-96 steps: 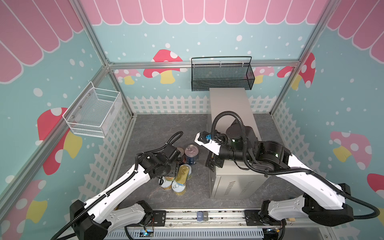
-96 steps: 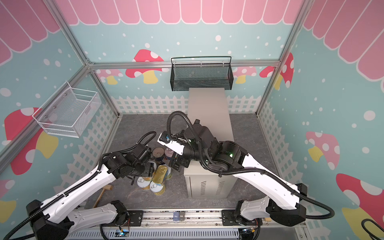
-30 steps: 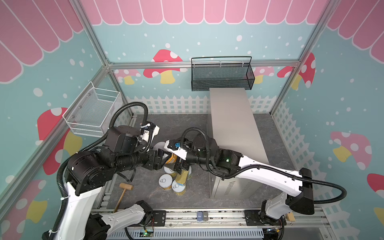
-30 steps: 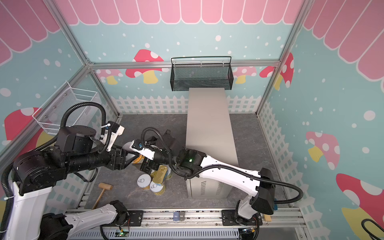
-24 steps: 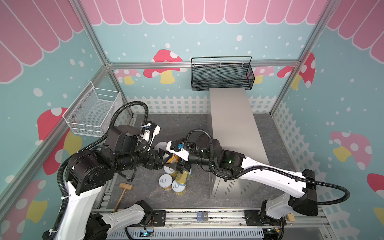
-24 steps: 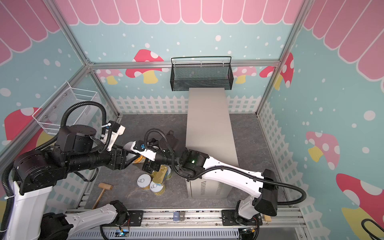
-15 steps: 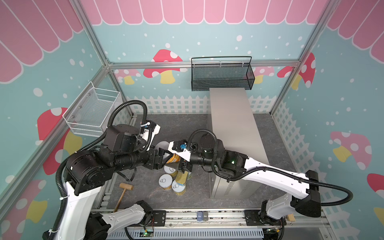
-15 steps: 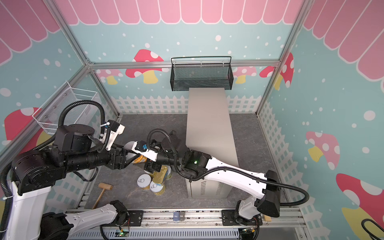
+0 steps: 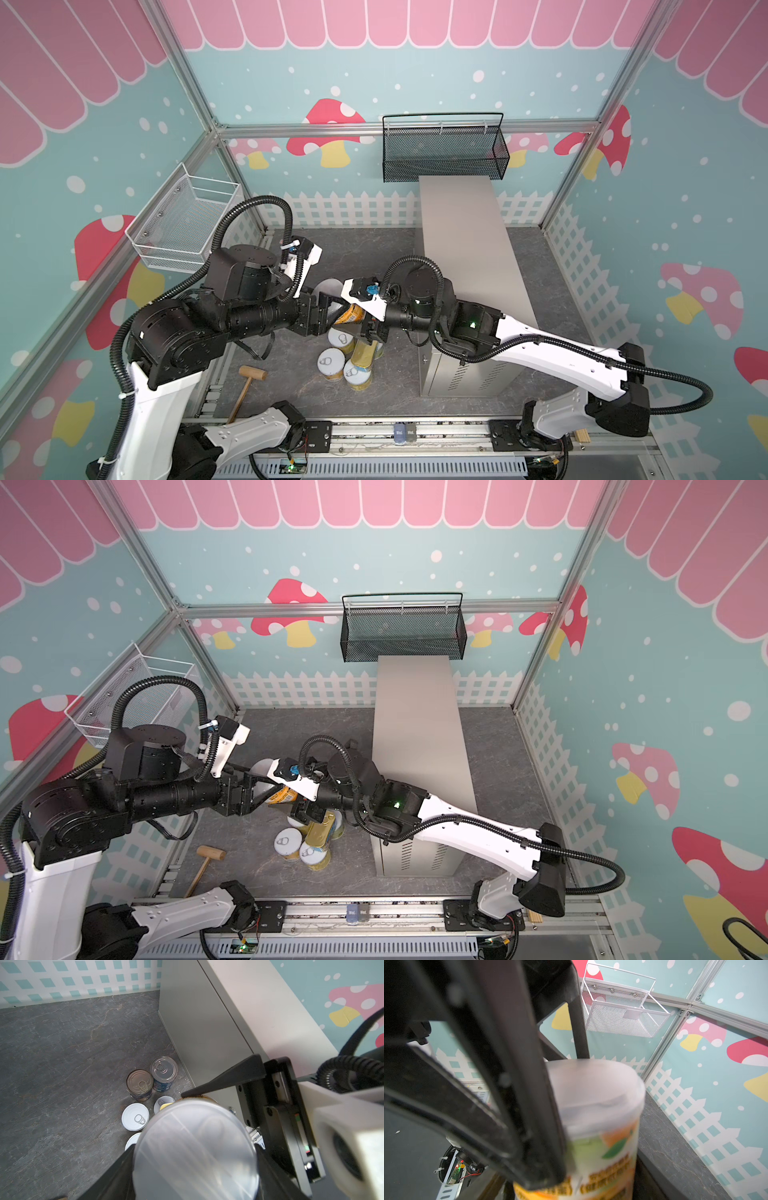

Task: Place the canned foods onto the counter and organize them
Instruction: 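Open the left gripper and draw it back while right gripper holds container, then carry container onto cabinet top with right gripper while left gripper returns to cans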

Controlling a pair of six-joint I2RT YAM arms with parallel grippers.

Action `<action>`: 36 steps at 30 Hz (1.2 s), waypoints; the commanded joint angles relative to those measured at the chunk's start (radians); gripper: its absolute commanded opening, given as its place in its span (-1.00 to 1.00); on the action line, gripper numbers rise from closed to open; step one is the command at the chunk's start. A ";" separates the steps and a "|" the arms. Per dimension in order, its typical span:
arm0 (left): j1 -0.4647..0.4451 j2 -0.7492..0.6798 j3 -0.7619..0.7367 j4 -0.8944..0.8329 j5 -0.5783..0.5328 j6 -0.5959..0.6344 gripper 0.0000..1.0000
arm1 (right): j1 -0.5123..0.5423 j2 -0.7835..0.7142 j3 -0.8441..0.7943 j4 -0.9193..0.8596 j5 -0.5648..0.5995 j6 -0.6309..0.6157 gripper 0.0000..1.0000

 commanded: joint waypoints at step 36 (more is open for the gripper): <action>0.001 -0.121 -0.049 0.197 -0.206 0.009 0.99 | -0.032 -0.191 -0.038 0.105 0.401 0.129 0.16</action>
